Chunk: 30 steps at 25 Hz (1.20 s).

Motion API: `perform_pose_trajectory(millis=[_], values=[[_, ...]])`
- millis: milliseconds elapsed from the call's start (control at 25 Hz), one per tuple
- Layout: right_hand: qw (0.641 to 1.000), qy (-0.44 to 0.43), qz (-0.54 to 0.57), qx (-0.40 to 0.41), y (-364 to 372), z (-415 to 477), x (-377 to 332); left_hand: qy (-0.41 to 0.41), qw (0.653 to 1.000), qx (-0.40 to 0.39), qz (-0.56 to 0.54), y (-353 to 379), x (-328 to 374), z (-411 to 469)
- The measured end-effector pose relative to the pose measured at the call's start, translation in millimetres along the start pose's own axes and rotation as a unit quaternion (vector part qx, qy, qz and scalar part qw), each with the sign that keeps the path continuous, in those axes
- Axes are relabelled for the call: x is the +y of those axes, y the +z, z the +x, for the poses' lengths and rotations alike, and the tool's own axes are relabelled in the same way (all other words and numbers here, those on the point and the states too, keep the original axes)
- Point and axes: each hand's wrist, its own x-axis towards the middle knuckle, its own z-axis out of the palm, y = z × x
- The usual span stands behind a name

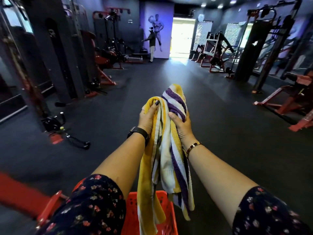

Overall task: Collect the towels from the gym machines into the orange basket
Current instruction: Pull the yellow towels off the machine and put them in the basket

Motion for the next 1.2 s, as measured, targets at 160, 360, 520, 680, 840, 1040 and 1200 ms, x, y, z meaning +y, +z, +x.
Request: perform_pose_trajectory(millis=[160,360,520,680,840,1040,1200], values=[[1.0,0.022,-0.002,-0.019,12,24,22,-0.014,1.0,0.02,0.005,-16,-10,27],[0.999,0.04,0.003,-0.011,25,54,51,-0.04,0.998,0.039,0.018,-33,-29,64],[0.998,0.057,-0.002,-0.001,37,62,75,-0.06,0.997,0.057,0.014,-54,-49,80],[0.996,0.091,0.001,0.008,44,62,101,-0.089,0.993,0.074,0.013,-74,-71,85],[0.993,0.114,-0.009,-0.001,48,66,126,-0.103,0.99,0.093,0.008,-91,-92,91],[0.988,0.156,-0.025,-0.002,51,64,172,-0.133,0.983,0.124,0.004,-116,-126,91],[0.98,0.199,-0.027,-0.01,49,63,219,-0.162,0.974,0.159,0.001,-140,-167,91]])
